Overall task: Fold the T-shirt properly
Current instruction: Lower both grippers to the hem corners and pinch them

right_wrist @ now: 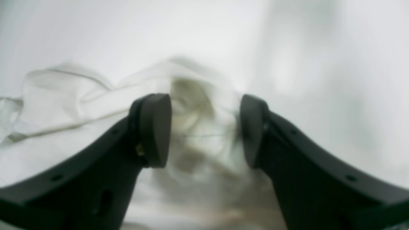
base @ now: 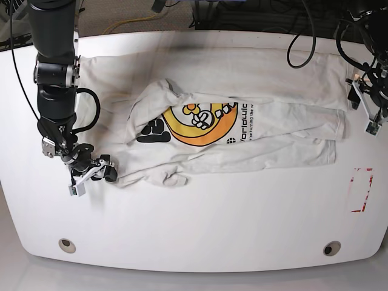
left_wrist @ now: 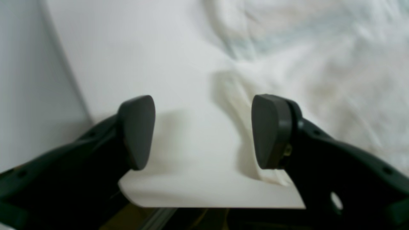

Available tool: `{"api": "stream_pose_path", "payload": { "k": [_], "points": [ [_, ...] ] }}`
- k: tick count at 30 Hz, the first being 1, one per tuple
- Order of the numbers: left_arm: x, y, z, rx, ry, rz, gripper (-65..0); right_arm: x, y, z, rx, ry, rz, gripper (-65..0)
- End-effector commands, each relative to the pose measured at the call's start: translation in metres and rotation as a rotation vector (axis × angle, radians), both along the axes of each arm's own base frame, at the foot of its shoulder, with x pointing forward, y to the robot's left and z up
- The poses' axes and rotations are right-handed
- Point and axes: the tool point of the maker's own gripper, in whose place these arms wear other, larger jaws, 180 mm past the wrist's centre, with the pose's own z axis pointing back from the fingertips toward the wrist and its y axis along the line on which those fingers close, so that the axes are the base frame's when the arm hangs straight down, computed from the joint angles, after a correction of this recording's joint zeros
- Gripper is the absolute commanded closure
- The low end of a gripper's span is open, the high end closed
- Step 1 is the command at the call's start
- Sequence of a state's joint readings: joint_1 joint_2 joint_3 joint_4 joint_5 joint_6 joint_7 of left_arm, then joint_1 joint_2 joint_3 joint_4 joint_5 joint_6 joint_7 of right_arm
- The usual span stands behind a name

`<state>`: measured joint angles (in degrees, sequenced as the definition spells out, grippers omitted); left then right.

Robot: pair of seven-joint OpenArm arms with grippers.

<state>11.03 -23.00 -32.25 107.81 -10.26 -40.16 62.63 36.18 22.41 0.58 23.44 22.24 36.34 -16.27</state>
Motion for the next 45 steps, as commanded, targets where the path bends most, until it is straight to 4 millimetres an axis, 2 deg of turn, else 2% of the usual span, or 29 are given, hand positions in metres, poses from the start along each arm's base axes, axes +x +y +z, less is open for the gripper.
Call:
{"api": "stream_pose_path", "payload": {
  "k": [1,6,8,10,15,17,21,23,26,33,41,45],
  "points": [
    [0.018,0.007,0.019,0.017,-0.053,0.008,-44.7,0.014,-0.003,0.019,-0.011,-0.050,0.004,-30.1],
    [0.049,0.005,0.020,-0.037,-0.082,0.012,-45.0,0.012,0.003,0.014,-0.029,-0.037,0.034,-11.7],
    [0.065,0.011,0.021,-0.088,-0.120,0.095,-47.8,0.012,0.011,0.012,-0.025,-0.033,0.049,-3.8],
    [0.074,0.016,0.022,-0.134,-0.152,0.167,-50.6,0.012,0.013,0.012,-0.023,-0.033,0.051,-0.2],
    [0.108,0.010,0.007,-0.289,-0.203,0.305,-59.4,0.012,0.013,0.012,-0.023,-0.033,0.051,0.0],
    [0.113,0.010,0.000,-0.316,-0.200,0.329,-61.7,0.012,0.013,0.012,-0.023,-0.033,0.051,0.0],
    [0.132,-0.004,-0.019,-0.356,-0.179,0.296,-62.1,0.013,0.014,0.013,-0.022,-0.035,0.053,0.0],
    [0.140,-0.012,-0.029,-0.371,-0.166,0.274,-62.1,0.017,0.017,0.019,-0.027,-0.056,0.064,0.0],
    [0.148,-0.013,-0.040,-0.405,-0.149,0.288,-62.1,0.014,0.019,0.017,-0.030,-0.059,0.072,0.0],
    [0.158,-0.012,-0.060,-0.469,-0.135,0.323,-62.1,0.011,0.020,0.014,-0.025,-0.053,0.070,0.0],
    [0.157,-0.013,-0.080,-0.514,-0.089,0.357,-61.7,0.010,0.019,0.014,-0.019,-0.054,0.069,0.0],
    [0.156,-0.022,-0.088,-0.538,-0.052,0.312,-53.6,0.011,0.018,0.015,-0.018,-0.057,0.069,0.0]
  ]
}}
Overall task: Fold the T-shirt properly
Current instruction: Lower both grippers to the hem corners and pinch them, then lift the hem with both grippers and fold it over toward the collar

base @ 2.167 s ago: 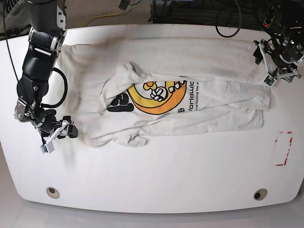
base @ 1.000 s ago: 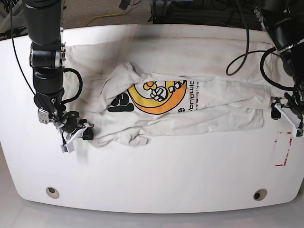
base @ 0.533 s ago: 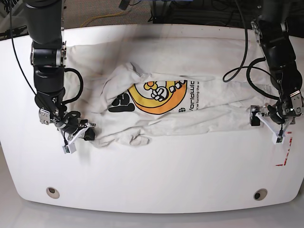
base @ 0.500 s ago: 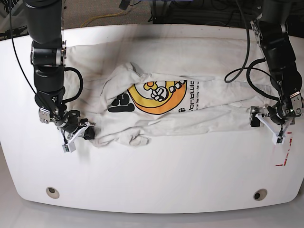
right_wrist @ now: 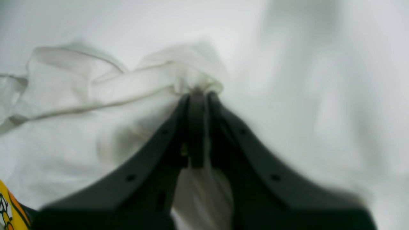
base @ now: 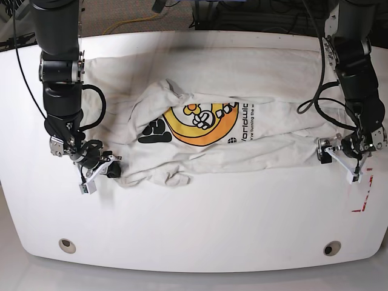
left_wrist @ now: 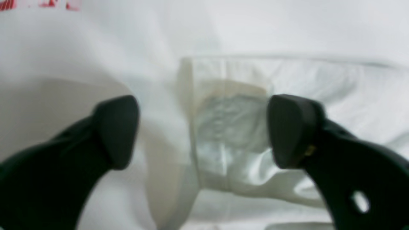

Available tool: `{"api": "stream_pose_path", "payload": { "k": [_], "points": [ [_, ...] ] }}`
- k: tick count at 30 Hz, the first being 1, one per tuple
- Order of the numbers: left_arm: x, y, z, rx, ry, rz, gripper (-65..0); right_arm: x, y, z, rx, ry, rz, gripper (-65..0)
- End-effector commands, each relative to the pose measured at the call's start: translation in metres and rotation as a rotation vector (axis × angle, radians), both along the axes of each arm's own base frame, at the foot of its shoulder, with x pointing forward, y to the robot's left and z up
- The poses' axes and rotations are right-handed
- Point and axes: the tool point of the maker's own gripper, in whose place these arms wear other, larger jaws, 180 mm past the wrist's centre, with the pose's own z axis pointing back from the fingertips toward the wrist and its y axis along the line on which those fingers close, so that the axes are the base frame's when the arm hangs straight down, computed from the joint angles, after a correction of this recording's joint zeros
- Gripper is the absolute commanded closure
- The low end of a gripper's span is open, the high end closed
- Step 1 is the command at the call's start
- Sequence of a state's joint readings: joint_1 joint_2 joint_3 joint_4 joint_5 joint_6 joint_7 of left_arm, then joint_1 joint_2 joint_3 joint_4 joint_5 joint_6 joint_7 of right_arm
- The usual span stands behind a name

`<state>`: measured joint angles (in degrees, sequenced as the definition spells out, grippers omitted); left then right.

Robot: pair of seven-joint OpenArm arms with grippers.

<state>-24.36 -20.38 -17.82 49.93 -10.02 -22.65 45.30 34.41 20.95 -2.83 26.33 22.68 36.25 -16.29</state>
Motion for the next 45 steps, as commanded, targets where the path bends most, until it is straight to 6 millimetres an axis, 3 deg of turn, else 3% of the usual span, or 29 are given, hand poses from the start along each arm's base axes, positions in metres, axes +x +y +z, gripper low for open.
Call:
{"api": "stream_pose_path", "payload": {
  "k": [1,5,10,12,16,21,27,29,38,45],
  "points": [
    [0.008,0.000,0.010,-0.010,-0.023,-0.041,-51.1,0.016,-0.007,0.022,-0.001,-0.060,-0.001,0.0],
    [0.012,-0.009,0.011,-0.017,-0.036,-0.081,-38.2,0.018,-0.008,0.025,-0.002,-0.065,-0.002,0.0],
    [0.021,-0.029,0.009,-0.002,-0.065,-0.144,-8.6,0.019,-0.008,0.026,-0.004,-0.068,-0.002,0.0],
    [0.022,-0.033,0.009,0.008,-0.062,-0.163,-3.9,0.019,-0.008,0.027,-0.003,-0.069,-0.002,0.0],
    [0.024,-0.035,0.010,0.014,-0.064,-0.173,-3.1,0.025,-0.003,0.040,-0.021,-0.105,0.026,0.0],
    [0.039,-0.036,0.048,0.078,-0.169,-0.205,-1.7,0.025,0.002,0.064,-0.105,-0.132,0.111,0.0],
    [0.041,-0.028,0.083,0.168,-0.255,-0.236,-1.3,0.027,0.009,0.090,-0.179,-0.168,0.176,0.0],
    [0.044,-0.029,0.095,0.185,-0.285,-0.246,-1.3,0.028,0.003,0.101,-0.204,-0.183,0.175,0.0],
    [0.040,-0.022,0.105,0.225,-0.272,-0.314,-1.1,0.030,-0.013,0.141,-0.269,-0.230,0.165,0.0],
    [0.034,-0.015,0.139,0.297,-0.357,-0.319,-1.1,0.017,-0.012,0.160,-0.317,-0.281,0.172,0.0]
  ]
}}
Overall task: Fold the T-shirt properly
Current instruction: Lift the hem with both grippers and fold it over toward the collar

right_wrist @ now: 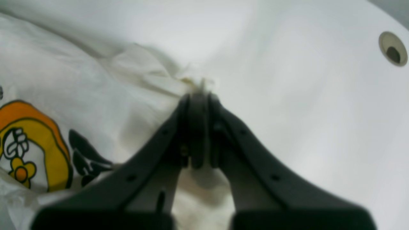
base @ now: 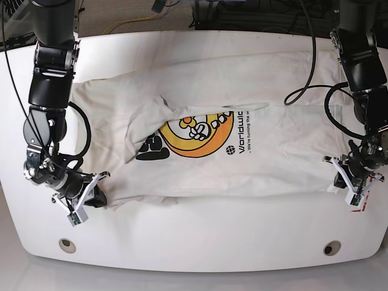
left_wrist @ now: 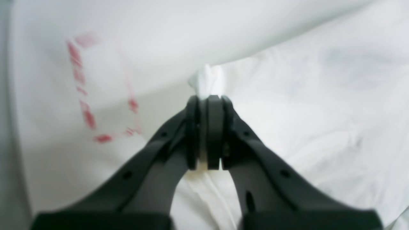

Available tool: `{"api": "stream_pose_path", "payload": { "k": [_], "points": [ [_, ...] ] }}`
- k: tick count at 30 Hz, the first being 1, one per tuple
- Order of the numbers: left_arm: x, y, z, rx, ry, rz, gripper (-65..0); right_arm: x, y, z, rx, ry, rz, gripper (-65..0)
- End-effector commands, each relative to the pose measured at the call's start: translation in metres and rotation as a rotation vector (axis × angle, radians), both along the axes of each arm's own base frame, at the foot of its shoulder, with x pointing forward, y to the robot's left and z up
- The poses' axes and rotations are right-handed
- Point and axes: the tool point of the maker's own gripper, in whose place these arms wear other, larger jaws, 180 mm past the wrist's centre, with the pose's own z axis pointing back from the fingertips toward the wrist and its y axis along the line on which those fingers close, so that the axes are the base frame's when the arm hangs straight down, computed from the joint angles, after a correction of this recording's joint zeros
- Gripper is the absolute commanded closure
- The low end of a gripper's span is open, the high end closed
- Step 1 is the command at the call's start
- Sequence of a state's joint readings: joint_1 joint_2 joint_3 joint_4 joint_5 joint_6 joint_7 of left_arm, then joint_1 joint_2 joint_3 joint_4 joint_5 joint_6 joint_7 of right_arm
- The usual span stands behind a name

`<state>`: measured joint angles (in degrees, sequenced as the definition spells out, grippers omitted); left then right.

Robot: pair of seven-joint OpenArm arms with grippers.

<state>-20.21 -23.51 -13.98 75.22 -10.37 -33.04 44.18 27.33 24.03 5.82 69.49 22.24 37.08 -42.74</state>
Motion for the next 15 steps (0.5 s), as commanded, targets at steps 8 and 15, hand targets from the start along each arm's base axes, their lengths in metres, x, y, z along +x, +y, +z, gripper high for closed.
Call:
{"api": "stream_pose_path", "payload": {
  "k": [8,15],
  "points": [
    [-0.018,0.015,0.034,0.101,-0.038,0.024,-1.1,-0.025,-0.005,0.006,-0.019,-0.051,-0.005,0.0],
    [-0.055,0.008,0.030,0.185,-0.013,-0.020,-1.1,-0.054,-0.018,-0.001,-0.034,-0.046,-0.041,0.0]
  ]
}}
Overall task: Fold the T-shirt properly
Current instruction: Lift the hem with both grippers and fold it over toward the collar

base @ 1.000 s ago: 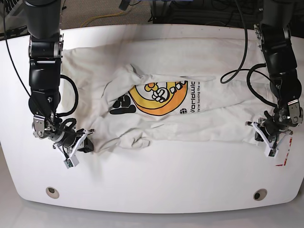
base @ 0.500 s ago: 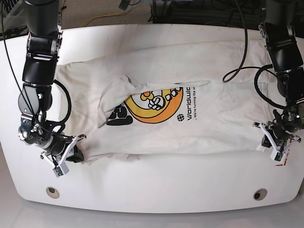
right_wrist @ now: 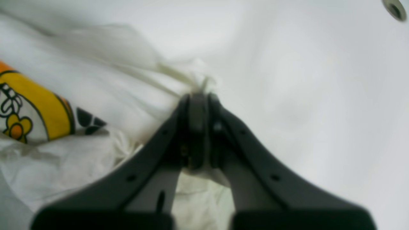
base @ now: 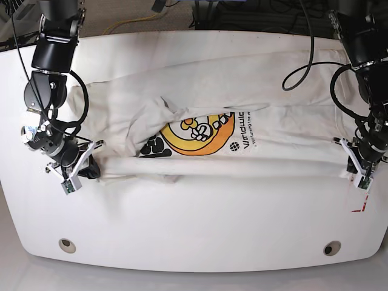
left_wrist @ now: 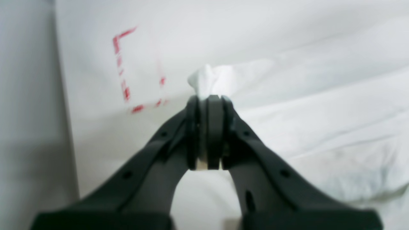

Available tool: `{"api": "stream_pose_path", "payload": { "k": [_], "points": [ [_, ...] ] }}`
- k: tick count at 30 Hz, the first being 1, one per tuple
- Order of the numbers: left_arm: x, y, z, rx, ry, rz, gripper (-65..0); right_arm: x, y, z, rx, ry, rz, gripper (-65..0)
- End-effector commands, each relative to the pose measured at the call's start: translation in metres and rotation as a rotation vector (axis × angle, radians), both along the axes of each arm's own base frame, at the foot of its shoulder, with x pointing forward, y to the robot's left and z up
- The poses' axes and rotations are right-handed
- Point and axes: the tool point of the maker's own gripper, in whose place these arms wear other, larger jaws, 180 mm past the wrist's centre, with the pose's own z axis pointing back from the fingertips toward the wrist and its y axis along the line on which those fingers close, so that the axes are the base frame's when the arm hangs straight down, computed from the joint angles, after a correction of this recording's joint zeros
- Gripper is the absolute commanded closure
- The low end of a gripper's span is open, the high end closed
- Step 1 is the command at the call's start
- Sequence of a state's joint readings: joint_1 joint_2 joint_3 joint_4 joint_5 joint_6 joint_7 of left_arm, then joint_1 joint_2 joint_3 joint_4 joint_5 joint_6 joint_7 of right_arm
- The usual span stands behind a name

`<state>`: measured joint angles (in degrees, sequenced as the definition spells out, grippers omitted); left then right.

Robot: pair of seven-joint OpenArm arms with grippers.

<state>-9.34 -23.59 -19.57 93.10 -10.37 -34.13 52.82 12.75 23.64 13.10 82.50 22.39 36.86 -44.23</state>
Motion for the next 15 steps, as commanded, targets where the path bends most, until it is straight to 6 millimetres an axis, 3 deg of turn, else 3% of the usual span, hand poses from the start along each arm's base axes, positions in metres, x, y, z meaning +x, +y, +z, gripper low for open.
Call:
{"api": "stream_pose_path", "payload": {
  "k": [1,3,10,15],
  "points": [
    [-0.007,-0.003,0.012,0.059,-0.014,-0.054,-1.1,0.002,-0.009,0.023,-0.020,-0.059,-0.007,0.0],
    [-0.021,-0.005,0.001,0.085,0.036,-0.077,-1.1,-0.005,-0.012,0.021,-0.031,-0.044,-0.017,0.0],
    [-0.071,0.018,-0.015,0.166,0.170,-0.016,-1.4,-0.032,-0.006,0.012,-0.043,-0.015,-0.024,0.0],
    [-0.105,0.020,-0.037,0.192,0.277,-0.019,-1.4,-0.054,-0.004,-0.009,-0.051,0.045,-0.016,0.0]
  ]
}}
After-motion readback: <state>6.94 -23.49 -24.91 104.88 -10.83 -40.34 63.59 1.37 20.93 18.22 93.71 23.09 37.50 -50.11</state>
